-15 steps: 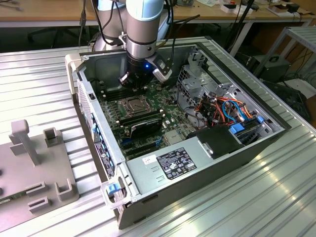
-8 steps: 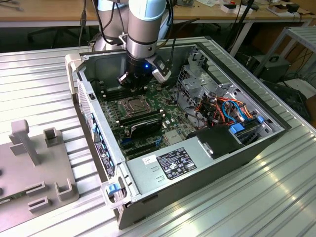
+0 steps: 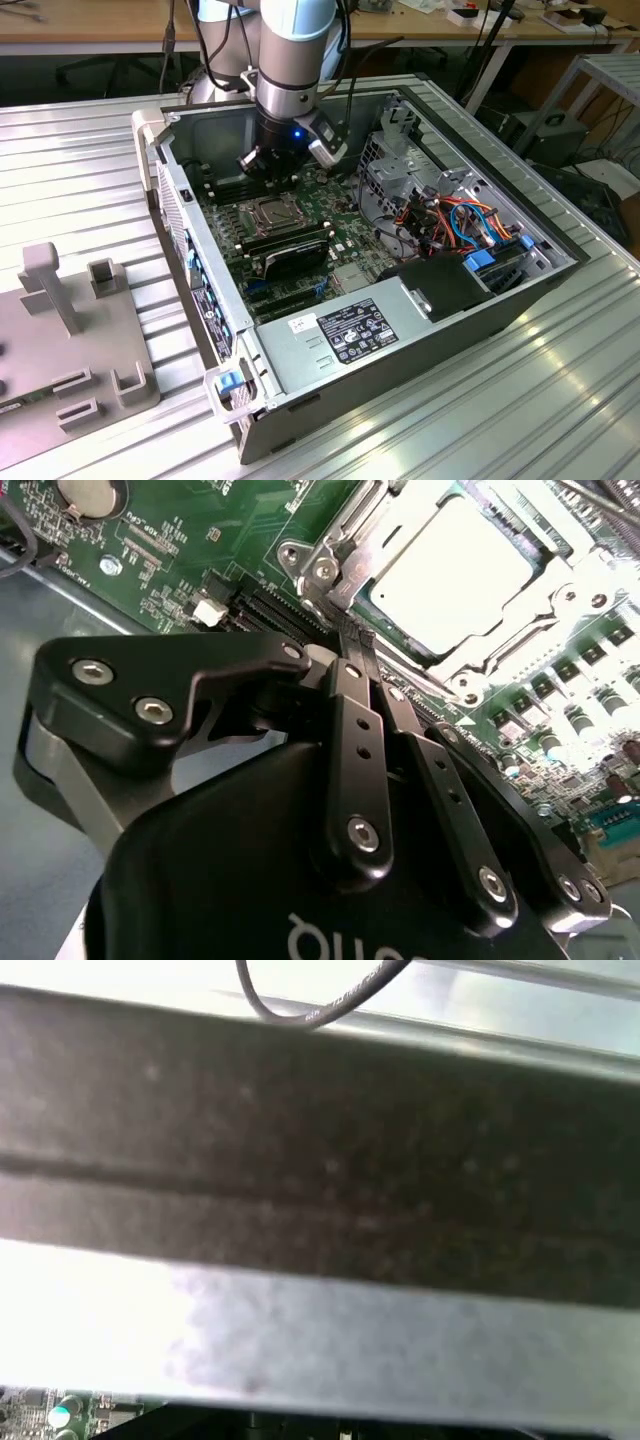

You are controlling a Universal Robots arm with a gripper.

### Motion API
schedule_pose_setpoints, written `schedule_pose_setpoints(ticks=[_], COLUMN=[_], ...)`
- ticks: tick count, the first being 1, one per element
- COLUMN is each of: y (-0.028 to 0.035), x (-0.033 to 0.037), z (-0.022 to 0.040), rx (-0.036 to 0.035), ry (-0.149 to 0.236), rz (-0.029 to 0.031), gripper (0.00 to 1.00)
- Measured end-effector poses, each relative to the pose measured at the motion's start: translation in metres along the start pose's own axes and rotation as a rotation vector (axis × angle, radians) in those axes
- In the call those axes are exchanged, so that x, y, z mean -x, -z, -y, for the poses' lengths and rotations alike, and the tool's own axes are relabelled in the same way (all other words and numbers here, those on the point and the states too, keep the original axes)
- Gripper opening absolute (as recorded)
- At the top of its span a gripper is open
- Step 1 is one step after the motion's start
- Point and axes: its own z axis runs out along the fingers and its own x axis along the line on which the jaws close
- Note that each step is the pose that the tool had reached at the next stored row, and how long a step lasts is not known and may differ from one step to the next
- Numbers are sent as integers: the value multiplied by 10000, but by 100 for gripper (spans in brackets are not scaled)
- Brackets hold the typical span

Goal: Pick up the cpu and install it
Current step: 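Install the first cpu locking lever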

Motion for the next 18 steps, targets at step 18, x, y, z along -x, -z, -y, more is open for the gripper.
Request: schedule_pose_setpoints(ticks=[18], y=[90], x=[-23], z=[-8], rx=[-140], ry=[12], rz=[-36], gripper=[11])
